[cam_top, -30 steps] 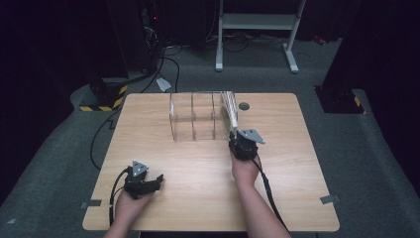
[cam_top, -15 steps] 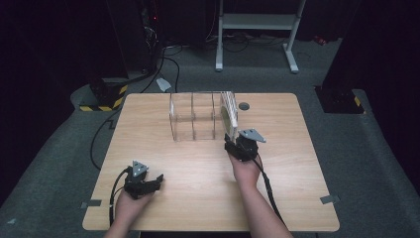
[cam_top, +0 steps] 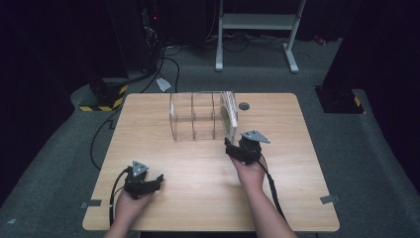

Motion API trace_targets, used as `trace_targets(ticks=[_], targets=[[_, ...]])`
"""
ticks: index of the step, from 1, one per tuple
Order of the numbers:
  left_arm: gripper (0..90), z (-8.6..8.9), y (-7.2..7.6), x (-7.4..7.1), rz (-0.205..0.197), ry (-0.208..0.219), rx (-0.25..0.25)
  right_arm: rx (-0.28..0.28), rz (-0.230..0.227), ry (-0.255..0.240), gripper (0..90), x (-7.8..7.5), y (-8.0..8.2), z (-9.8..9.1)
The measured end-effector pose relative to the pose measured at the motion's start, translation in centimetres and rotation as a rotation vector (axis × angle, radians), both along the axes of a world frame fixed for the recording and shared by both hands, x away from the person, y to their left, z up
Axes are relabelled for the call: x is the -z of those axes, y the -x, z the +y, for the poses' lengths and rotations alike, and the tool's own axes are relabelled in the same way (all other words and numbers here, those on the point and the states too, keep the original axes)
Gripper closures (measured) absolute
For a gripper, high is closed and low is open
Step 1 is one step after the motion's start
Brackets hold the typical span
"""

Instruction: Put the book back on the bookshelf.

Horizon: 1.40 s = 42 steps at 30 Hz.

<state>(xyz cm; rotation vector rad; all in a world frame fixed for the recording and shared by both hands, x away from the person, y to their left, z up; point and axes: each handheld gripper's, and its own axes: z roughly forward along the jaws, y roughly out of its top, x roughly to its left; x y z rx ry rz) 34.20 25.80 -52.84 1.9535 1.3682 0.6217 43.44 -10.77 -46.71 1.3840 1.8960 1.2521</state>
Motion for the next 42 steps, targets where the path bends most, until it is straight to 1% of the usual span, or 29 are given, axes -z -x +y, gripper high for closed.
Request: trace_targets(ticks=[6,11,13,14,17,26,29,30,34,35,37,42], targets=[[25.5,0.0,0.0,0.0,0.0,0.001,0.0,-0.015,0.017,-0.006,27.6,0.0,0.6,-0.9],[25.5,0.0,0.0,0.0,0.003,0.004,0.0,-0.014,0.017,0.009,27.1,0.4,1.5,-1.9],[25.5,0.0,-0.1,0.0,0.0,-0.003,0.005,-0.009,0.021,0.009,26.8,0.5,1.9,-2.4],[25.5,0.0,-0.1,0.0,0.002,0.003,0.001,-0.008,0.02,0.012,26.7,0.6,2.0,-2.6],[25.5,0.0,-0.1,0.0,0.0,0.003,0.002,-0.002,0.021,0.025,26.8,0.9,2.6,-3.4],[25.6,0.0,-0.1,0.0,0.0,0.004,0.001,0.039,0.037,0.047,26.8,1.9,4.4,-6.9],[25.5,0.0,-0.1,0.0,0.0,0.006,0.001,0.059,0.048,0.063,26.8,2.4,5.2,-8.4],[25.5,0.0,-0.1,0.0,-0.001,-0.001,0.004,0.065,0.052,0.065,26.9,2.5,5.3,-8.7],[25.6,0.0,-0.1,0.0,0.0,0.004,0.001,0.095,0.078,0.1,27.2,3.2,6.2,-10.5],[25.6,0.0,-0.1,0.0,0.0,0.003,0.002,0.11,0.086,0.123,27.6,3.5,6.6,-10.9],[25.6,0.0,-0.1,0.0,0.0,0.004,0.001,0.12,0.095,0.155,27.3,3.9,7.0,-11.5],[25.6,0.0,-0.1,0.0,-0.001,0.002,0.002,0.149,0.114,0.185,25.3,4.7,8.2,-13.6]])
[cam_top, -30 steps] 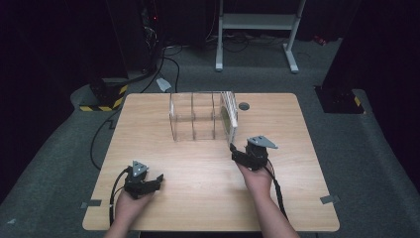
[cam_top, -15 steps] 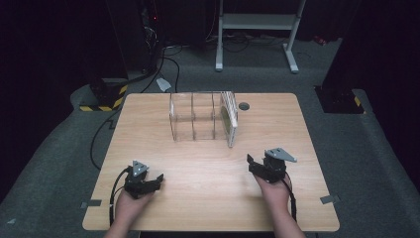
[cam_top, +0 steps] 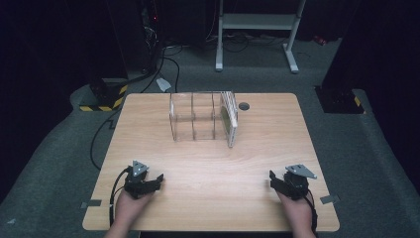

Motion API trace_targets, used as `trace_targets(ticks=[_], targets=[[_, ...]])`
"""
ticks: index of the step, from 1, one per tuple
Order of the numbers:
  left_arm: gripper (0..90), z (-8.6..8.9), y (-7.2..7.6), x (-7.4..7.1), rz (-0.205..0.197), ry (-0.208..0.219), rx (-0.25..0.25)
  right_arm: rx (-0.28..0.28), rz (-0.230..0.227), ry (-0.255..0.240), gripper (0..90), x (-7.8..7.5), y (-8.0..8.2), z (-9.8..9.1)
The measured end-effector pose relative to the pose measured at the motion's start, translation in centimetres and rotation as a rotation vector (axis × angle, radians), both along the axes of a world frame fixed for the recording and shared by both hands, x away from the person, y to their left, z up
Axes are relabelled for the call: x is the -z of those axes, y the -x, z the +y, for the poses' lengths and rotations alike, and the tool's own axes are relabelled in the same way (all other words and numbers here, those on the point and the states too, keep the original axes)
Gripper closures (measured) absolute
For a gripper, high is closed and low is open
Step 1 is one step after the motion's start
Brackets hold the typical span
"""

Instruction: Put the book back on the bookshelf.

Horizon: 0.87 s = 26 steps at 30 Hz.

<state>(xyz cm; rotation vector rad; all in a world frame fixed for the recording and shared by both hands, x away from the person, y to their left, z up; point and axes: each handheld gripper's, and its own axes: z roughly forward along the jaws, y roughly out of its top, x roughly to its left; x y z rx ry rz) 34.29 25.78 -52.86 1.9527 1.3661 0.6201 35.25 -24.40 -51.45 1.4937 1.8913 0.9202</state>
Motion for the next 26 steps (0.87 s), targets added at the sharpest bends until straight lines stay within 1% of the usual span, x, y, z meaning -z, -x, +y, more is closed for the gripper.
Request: trace_targets(ticks=[3,5,7,8,9,10,13,15,17,23,26], targets=[[25.6,0.0,0.0,0.0,0.001,0.002,-0.001,0.011,0.03,0.007,23.3,0.4,0.5,-1.0],[25.6,0.0,0.0,0.0,0.002,0.001,0.0,0.011,0.047,0.022,22.7,0.7,0.8,-1.4],[25.6,0.0,0.0,0.0,0.001,0.002,0.0,0.01,0.073,0.027,21.3,0.8,0.9,-1.7],[25.6,0.0,0.0,0.0,0.0,0.003,-0.001,0.009,0.078,0.031,21.5,0.8,1.0,-1.7],[25.6,0.0,0.0,0.0,-0.002,0.005,-0.003,0.005,0.099,0.04,20.8,0.9,1.0,-1.7],[25.8,0.0,0.0,0.0,-0.002,0.003,-0.002,-0.001,0.108,0.033,19.8,0.9,0.9,-1.8],[25.9,0.0,0.0,0.0,-0.002,0.003,-0.003,-0.015,0.113,0.032,18.7,0.9,0.8,-1.7],[25.8,0.0,0.0,0.0,-0.002,0.003,-0.004,-0.024,0.108,0.038,18.5,0.9,0.7,-1.7],[25.9,0.0,0.0,0.0,0.0,0.005,-0.004,-0.004,0.11,0.033,18.4,0.9,0.7,-1.5],[26.2,0.0,0.0,0.0,0.0,-0.001,-0.005,0.007,0.113,0.029,18.0,0.9,0.8,-1.4],[26.2,0.0,0.1,0.0,0.001,0.0,-0.007,0.004,0.11,0.028,18.0,0.9,0.7,-1.5]])
